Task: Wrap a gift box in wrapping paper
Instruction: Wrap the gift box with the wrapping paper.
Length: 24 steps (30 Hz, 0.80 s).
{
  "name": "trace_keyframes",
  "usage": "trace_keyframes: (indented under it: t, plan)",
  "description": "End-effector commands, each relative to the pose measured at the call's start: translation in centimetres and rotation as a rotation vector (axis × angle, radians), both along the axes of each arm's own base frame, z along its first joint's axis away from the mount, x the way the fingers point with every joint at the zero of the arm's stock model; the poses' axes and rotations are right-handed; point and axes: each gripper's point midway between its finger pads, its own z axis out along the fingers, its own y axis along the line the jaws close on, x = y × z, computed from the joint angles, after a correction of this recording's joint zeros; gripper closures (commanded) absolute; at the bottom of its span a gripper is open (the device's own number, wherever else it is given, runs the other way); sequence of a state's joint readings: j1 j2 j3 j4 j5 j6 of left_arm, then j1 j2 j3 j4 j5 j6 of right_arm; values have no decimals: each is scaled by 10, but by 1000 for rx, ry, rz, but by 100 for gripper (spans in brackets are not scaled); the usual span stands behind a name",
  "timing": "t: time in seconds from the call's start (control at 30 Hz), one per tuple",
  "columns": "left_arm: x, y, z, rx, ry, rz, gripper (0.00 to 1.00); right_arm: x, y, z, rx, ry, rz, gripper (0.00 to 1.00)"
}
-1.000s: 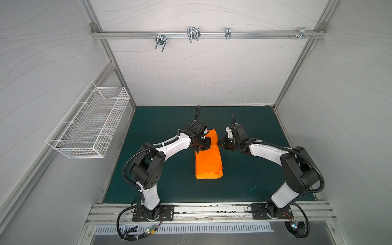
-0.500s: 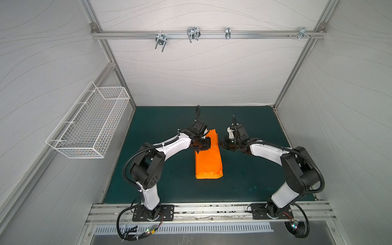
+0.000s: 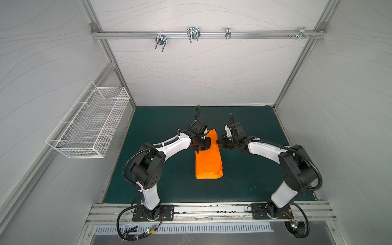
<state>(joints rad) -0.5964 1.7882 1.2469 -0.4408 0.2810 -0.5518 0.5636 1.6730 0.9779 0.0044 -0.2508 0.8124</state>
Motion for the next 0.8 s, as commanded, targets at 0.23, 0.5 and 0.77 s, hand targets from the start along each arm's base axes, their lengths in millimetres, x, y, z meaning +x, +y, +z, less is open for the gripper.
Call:
trace_keyframes:
  t: [0.23,0.5,0.77]
  plan:
    - [-26,18,-50,140,135,-11,92,1,-24,8,-37,-10,-31,100]
    - [-26,18,-50,142,135,-11,92,-2,-17,4,-20,2,-7,100]
    - [-26,18,-49,143,135,-12,92,-7,-11,-5,-26,25,8,100]
